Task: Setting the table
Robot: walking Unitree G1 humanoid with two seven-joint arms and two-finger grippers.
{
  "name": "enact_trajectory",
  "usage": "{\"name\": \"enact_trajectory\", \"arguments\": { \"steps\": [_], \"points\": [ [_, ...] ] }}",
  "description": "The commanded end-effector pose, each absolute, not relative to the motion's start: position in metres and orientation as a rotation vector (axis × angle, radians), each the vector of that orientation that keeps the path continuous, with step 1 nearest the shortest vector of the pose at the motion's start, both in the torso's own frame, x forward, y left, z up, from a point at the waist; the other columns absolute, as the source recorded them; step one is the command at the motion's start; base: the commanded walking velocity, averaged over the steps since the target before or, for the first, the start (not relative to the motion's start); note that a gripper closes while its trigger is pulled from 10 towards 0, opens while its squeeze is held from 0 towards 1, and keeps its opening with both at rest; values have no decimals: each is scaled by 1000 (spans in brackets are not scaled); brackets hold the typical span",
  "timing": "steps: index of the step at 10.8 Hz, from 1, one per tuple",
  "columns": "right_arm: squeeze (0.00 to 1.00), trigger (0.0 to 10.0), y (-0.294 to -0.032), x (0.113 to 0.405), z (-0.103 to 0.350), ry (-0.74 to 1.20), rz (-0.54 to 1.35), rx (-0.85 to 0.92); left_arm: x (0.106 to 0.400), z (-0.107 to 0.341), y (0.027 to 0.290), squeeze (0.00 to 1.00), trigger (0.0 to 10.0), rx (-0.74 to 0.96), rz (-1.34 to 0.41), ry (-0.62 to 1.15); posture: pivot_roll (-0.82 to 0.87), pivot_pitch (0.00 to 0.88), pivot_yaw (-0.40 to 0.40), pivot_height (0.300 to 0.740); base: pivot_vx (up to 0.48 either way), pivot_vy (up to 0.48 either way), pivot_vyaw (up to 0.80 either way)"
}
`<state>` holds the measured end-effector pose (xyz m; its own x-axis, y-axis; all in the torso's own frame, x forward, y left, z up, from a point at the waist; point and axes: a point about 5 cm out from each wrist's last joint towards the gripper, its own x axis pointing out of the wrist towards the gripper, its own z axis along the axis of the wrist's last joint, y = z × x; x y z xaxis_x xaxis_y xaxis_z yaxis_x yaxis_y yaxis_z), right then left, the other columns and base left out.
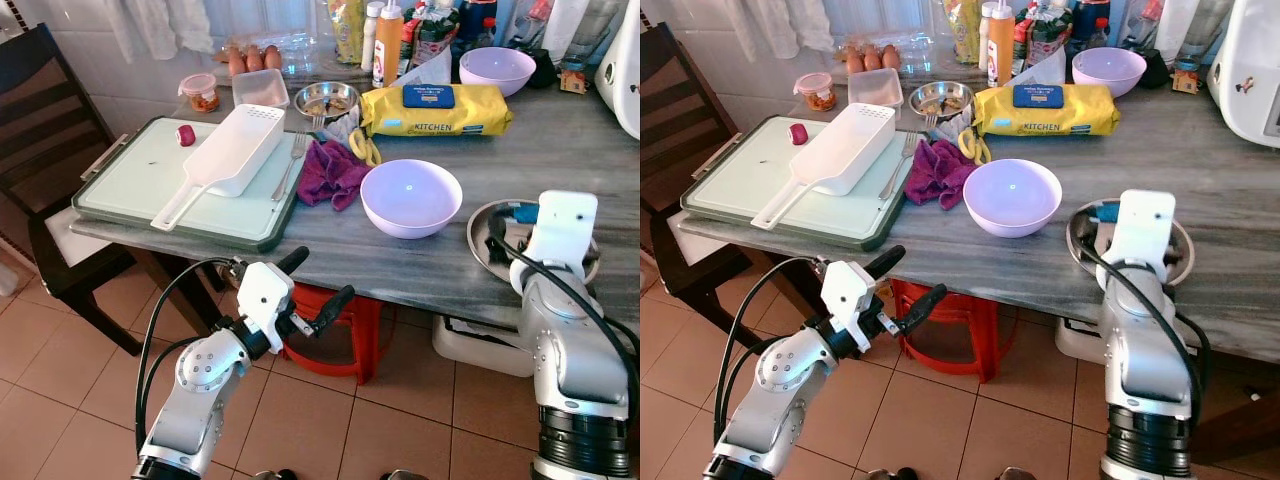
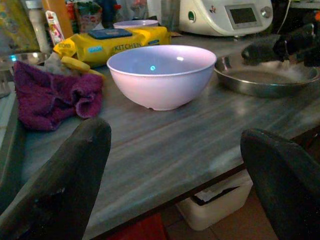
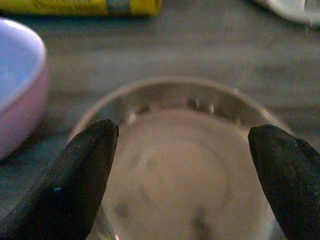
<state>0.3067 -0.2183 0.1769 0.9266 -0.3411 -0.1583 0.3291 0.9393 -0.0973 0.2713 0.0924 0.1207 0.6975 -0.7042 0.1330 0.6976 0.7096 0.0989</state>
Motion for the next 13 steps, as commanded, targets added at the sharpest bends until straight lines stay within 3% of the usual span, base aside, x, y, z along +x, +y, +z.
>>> {"name": "enact_trajectory", "arguments": {
  "steps": [1, 8, 13],
  "points": [
    [1000, 10000, -220, 303, 172, 207, -354, -43, 271, 121, 96, 0, 10000, 48, -770, -166, -175, 132, 85, 740, 0, 0, 0],
    [961, 10000, -210, 307, 151, 371, -249, 78, 269, 121, 96, 0, 10000, 51, -775, -160, -172, 143, 90, 740, 0, 0, 0],
    [945, 10000, -207, 311, 153, 359, -220, 100, 269, 120, 93, 0, 10000, 45, -773, -161, -180, 144, 87, 740, 0, 0, 0]
  ]
}}
